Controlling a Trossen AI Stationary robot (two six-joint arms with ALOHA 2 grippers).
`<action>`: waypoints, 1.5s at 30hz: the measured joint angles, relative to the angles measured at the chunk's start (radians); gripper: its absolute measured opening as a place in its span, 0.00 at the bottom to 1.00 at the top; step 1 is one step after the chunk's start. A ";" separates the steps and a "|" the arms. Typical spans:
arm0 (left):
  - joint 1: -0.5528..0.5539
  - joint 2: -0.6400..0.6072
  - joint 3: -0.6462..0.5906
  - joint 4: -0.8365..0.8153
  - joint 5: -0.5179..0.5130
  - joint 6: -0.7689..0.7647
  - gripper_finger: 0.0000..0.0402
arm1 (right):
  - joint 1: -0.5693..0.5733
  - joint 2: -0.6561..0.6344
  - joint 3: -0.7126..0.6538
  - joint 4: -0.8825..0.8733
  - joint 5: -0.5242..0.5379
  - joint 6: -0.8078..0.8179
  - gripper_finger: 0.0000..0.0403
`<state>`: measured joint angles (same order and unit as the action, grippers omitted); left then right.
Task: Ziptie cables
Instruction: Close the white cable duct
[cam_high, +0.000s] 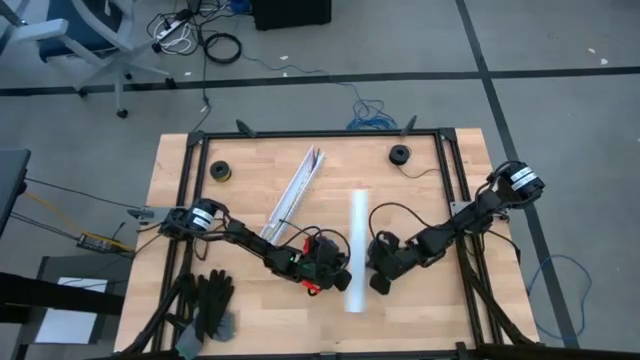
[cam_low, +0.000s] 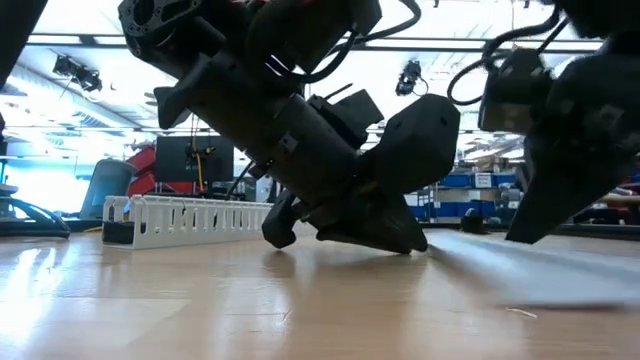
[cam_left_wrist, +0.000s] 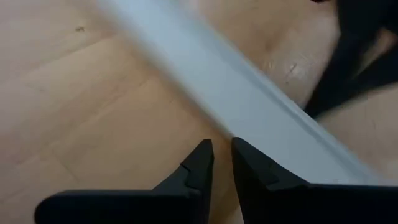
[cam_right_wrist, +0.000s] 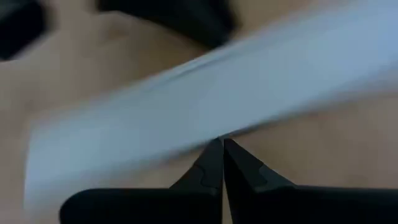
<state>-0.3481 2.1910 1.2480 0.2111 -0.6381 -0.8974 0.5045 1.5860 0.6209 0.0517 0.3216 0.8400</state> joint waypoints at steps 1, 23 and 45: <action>0.000 0.000 0.000 0.001 0.000 0.000 0.10 | 0.003 0.000 0.001 0.004 0.007 0.003 0.00; -0.019 0.001 -0.002 0.018 0.010 -0.009 0.10 | 0.074 0.056 0.003 0.004 0.150 0.153 0.00; -0.034 0.002 0.001 0.055 0.052 0.053 0.10 | 0.120 0.087 0.000 0.079 0.378 0.072 0.00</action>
<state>-0.3823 2.1929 1.2488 0.2659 -0.5864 -0.8441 0.6247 1.6733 0.6212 0.1309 0.6993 0.9120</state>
